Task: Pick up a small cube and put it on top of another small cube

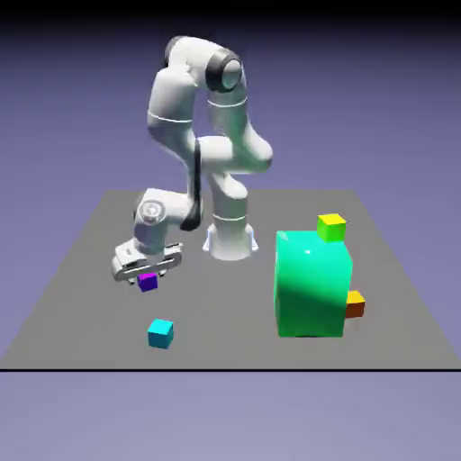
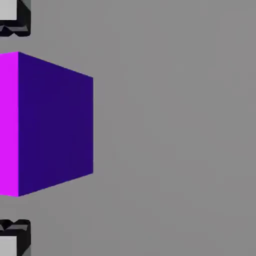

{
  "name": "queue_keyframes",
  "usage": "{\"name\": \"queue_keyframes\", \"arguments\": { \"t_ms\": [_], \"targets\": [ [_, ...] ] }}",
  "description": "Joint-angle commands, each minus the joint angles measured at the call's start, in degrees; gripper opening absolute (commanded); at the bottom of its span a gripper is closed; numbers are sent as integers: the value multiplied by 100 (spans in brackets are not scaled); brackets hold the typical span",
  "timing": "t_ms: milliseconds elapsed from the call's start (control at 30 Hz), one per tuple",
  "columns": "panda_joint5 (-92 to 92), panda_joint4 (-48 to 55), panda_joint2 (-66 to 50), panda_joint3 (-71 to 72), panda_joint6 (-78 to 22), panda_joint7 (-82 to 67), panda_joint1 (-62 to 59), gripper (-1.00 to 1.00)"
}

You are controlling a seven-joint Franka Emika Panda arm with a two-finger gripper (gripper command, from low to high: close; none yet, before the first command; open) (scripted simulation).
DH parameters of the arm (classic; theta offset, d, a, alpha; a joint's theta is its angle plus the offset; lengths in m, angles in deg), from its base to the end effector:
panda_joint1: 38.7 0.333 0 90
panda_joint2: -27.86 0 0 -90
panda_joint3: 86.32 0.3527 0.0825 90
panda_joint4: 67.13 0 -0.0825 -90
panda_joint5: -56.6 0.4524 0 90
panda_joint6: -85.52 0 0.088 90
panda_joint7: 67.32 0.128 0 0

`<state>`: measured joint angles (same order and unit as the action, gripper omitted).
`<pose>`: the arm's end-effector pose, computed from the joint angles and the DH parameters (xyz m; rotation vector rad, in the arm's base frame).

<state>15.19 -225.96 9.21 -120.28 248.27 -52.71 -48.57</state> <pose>0.2454 -0.2487 0.0626 2.8361 -0.4200 -0.4658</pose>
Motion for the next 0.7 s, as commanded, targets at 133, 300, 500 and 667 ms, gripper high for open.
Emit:
{"name": "queue_keyframes", "arguments": {
  "t_ms": [133,300,500,667],
  "targets": [
    [73,-83,830,-27,-767,-128,147,-100],
    [149,-171,1699,-55,-1570,-262,300,-100],
    [664,438,2127,983,-2527,-752,1192,-100],
    [1179,1047,2555,2021,-3484,-1242,2083,-100]
  ]
}}
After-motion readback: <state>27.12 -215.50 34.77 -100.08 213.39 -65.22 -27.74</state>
